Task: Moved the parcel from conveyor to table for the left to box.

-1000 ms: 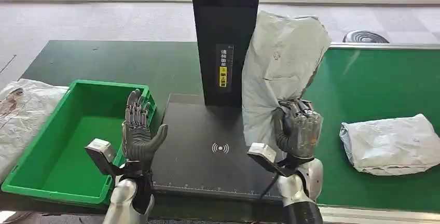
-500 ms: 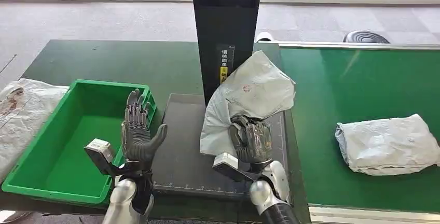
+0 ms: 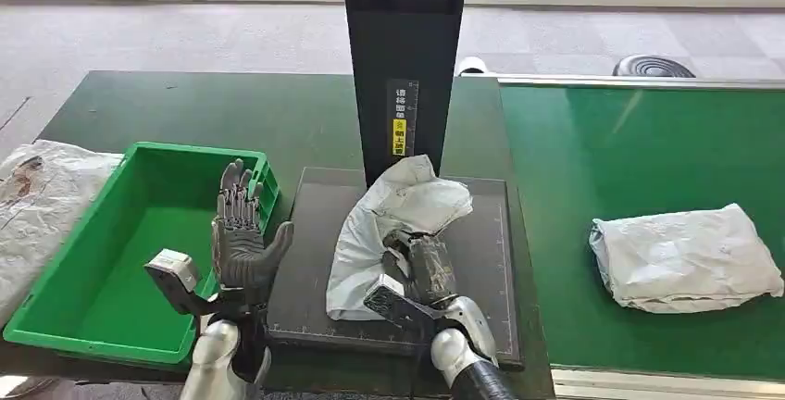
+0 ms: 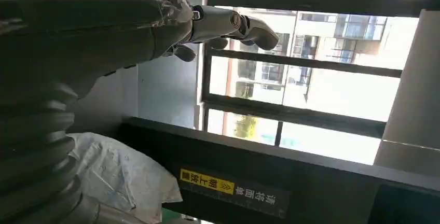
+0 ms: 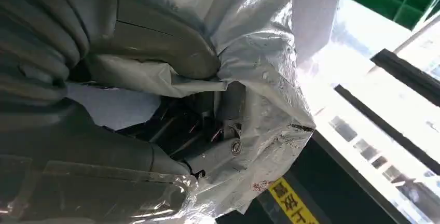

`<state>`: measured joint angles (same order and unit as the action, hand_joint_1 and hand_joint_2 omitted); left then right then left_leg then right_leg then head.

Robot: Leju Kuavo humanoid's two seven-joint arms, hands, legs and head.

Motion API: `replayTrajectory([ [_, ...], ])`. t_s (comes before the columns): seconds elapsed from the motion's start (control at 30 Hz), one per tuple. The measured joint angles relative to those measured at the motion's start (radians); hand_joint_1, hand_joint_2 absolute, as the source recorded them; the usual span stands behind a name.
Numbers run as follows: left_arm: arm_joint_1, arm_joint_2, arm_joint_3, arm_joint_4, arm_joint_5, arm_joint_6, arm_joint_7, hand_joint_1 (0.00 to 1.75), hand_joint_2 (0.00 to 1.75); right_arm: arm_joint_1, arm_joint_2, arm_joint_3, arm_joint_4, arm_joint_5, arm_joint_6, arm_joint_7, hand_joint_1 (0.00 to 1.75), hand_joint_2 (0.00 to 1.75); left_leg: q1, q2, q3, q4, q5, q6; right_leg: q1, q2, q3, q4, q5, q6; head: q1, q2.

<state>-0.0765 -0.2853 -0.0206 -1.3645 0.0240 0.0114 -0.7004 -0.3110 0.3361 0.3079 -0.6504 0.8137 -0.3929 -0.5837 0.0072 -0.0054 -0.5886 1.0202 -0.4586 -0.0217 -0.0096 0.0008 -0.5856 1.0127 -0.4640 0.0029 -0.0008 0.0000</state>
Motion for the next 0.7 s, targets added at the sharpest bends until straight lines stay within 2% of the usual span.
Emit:
replayTrajectory([
  [0.13, 0.0, 0.0, 0.001, 0.0, -0.001, -0.002, 0.0, 0.0, 1.75, -0.01, 0.003, 0.002, 0.031, -0.01, 0.045, 0.0, 1.75, 1.75, 0.0, 0.0, 0.0, 0.0, 0.0, 0.0, 0.0, 0.0, 0.0, 0.0, 0.0, 0.0, 0.0, 0.0],
  [0.17, 0.0, 0.0, 0.001, 0.0, -0.001, -0.003, 0.0, 0.0, 1.75, -0.011, 0.004, 0.003, 0.036, -0.014, 0.051, 0.0, 1.69, 1.75, 0.0, 0.0, 0.0, 0.0, 0.0, 0.0, 0.0, 0.0, 0.0, 0.0, 0.0, 0.0, 0.0, 0.0],
  [0.2, 0.0, 0.0, 0.001, 0.0, -0.001, -0.003, 0.0, 0.0, 1.75, -0.013, 0.004, 0.005, 0.041, -0.015, 0.054, 0.0, 0.0, 1.75, 0.0, 0.0, 0.0, 0.0, 0.0, 0.0, 0.0, 0.0, 0.0, 0.0, 0.0, 0.0, 0.0, 0.0],
  [0.4, 0.0, 0.0, 0.001, 0.0, -0.002, -0.002, 0.0, 0.0, 1.75, -0.018, 0.007, 0.011, 0.061, -0.039, 0.082, -0.022, 0.0, 1.75, 0.0, 0.0, 0.0, 0.0, 0.0, 0.0, 0.0, 0.0, 0.0, 0.0, 0.0, 0.0, 0.0, 0.0],
  [0.7, 0.002, 0.0, 0.001, 0.0, -0.002, 0.007, 0.0, 0.0, 1.75, -0.016, 0.007, 0.011, 0.06, -0.068, -0.014, -0.055, 0.0, 1.75, 0.0, 0.0, 0.0, 0.0, 0.0, 0.0, 0.0, 0.0, 0.0, 0.0, 0.0, 0.0, 0.0, 0.0],
])
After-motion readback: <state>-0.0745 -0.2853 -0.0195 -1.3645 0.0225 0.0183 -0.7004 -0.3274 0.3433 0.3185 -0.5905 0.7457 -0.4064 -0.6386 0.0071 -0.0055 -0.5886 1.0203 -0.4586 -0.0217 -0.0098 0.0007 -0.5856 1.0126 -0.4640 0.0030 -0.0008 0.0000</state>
